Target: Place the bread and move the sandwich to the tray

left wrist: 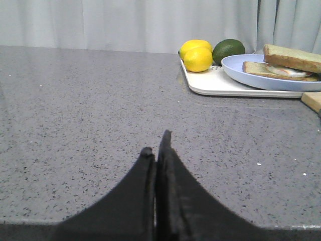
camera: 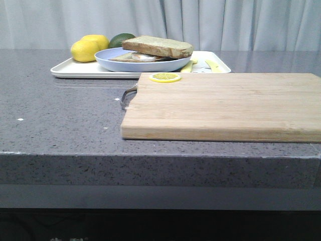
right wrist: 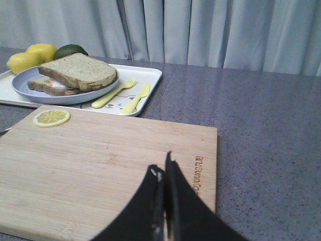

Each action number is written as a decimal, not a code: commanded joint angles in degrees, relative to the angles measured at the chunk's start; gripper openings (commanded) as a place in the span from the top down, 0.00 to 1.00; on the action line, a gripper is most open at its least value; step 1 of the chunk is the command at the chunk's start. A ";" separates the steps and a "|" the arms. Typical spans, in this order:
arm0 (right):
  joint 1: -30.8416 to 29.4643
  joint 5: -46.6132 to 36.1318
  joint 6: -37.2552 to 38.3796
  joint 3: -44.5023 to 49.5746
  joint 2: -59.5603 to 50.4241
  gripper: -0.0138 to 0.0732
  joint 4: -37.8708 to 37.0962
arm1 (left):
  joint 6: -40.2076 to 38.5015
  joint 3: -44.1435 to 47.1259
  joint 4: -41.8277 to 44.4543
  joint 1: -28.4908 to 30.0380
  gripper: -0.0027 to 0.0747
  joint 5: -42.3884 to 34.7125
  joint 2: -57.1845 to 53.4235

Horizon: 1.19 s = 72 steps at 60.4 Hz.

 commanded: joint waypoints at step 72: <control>0.05 -4.80 7.30 -0.83 -0.19 0.93 -10.46 | -0.45 0.71 -0.69 -0.03 0.99 -5.38 -1.32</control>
